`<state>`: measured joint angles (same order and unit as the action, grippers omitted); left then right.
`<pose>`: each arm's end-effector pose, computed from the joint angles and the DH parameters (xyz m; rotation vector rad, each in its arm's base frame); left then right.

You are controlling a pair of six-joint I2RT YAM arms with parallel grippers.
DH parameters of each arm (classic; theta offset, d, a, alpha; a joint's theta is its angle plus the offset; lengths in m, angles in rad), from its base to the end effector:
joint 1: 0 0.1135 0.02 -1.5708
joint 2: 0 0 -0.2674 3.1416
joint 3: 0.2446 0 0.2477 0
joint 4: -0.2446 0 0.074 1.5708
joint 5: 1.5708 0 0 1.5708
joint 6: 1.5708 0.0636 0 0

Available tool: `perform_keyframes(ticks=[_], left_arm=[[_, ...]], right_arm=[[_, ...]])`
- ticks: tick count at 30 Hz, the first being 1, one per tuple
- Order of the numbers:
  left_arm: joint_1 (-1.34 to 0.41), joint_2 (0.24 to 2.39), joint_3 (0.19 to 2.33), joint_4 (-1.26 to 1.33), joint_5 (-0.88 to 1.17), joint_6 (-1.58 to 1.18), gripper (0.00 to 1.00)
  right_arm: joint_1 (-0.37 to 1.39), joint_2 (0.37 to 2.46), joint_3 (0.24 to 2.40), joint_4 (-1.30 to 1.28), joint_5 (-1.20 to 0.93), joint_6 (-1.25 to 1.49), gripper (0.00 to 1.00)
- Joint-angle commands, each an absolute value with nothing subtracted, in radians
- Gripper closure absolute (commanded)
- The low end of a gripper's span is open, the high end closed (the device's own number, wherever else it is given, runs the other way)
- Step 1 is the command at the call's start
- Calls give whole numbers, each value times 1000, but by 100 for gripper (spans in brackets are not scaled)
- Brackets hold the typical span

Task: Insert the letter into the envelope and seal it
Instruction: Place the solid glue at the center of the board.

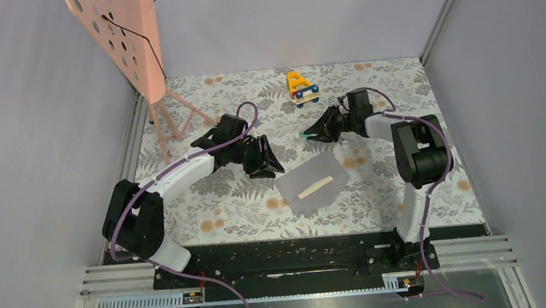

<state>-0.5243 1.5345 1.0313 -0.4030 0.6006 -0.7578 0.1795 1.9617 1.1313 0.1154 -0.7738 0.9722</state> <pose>0.2657 -0.1952 0.2178 -0.0279 2.7120 -1.2259 0.4039 0.1185 0.1454 0.5239 2.4266 1.4402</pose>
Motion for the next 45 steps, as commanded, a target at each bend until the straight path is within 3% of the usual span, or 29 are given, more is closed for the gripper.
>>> perform_keyframes(ticks=[1, 10, 17, 22, 42, 45], left_arm=[[-524, 1506, 1050, -391, 592, -747, 55], [-525, 1494, 1037, -391, 584, -746, 55], [-524, 1491, 1037, -391, 580, -744, 54], [-524, 1485, 1029, -391, 580, -741, 54], [-525, 1482, 1030, -400, 569, -736, 53], [-524, 1480, 1031, -401, 568, -737, 53]], right_arm=[[181, 2005, 1191, 185, -821, 1032, 100], [181, 2055, 1214, 81, -794, 1032, 99], [180, 2057, 1189, 35, -759, 1016, 84], [170, 2066, 1164, 40, -755, 1020, 82], [117, 2155, 1060, 422, -955, 1248, 82], [112, 2151, 1075, 338, -952, 1198, 69]])
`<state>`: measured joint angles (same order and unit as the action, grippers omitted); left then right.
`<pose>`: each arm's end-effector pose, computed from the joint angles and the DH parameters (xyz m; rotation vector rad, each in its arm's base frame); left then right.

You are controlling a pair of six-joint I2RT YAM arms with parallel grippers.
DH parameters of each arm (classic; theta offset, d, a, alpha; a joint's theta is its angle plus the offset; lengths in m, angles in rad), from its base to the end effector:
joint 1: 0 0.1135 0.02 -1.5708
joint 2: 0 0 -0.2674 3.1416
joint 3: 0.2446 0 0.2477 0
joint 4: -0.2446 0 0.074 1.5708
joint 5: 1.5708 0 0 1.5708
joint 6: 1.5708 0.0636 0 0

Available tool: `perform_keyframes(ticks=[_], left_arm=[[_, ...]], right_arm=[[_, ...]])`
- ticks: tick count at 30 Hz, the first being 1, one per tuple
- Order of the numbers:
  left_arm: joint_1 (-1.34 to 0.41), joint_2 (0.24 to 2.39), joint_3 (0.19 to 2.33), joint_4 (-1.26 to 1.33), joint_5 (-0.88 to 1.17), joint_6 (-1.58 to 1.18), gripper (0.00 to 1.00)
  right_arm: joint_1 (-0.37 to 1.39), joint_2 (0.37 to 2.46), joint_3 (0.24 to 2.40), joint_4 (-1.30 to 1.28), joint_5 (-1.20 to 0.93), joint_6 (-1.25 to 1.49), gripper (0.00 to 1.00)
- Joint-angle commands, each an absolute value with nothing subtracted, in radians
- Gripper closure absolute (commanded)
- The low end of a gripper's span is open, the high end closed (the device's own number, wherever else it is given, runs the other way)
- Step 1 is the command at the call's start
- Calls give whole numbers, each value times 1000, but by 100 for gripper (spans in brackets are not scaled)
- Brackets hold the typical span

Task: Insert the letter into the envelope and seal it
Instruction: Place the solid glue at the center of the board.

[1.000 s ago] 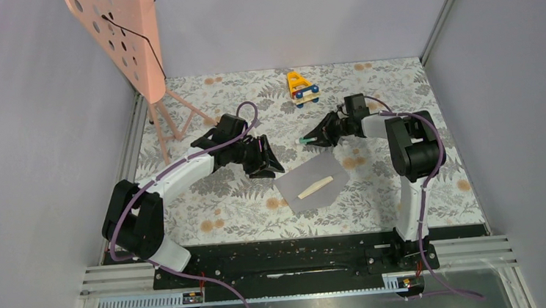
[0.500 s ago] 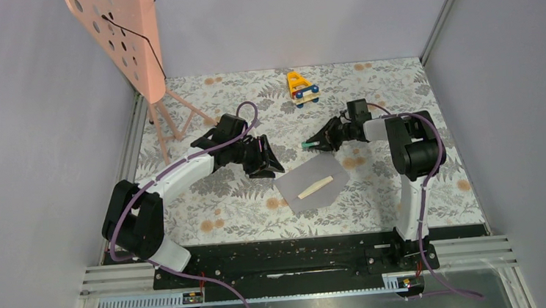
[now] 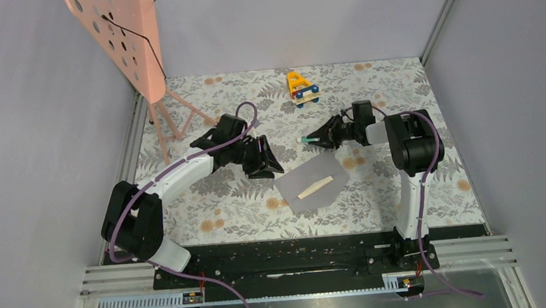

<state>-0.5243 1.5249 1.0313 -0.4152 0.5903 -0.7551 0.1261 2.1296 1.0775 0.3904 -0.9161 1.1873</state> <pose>0.2643 -0.1937 0.2195 -0.0306 2.7125 -1.2115 0.4122 0.1031 0.0920 0.7235 2.3878 1.6708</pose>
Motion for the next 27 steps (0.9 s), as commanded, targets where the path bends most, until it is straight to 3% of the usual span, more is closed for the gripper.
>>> perform_keyframes(ticks=[1, 3, 5, 27], left_arm=[[-525, 1481, 1031, -401, 569, -738, 53], [-524, 1481, 1032, -401, 568, -738, 53], [-524, 1482, 1034, -402, 569, -738, 53], [-525, 1496, 1047, -401, 573, -736, 53]], right_arm=[[112, 2145, 1082, 297, -945, 1169, 64], [112, 2127, 1098, 209, -919, 1109, 53], [113, 2113, 1108, 166, -911, 1073, 49], [112, 1953, 1155, 7, -861, 942, 48]])
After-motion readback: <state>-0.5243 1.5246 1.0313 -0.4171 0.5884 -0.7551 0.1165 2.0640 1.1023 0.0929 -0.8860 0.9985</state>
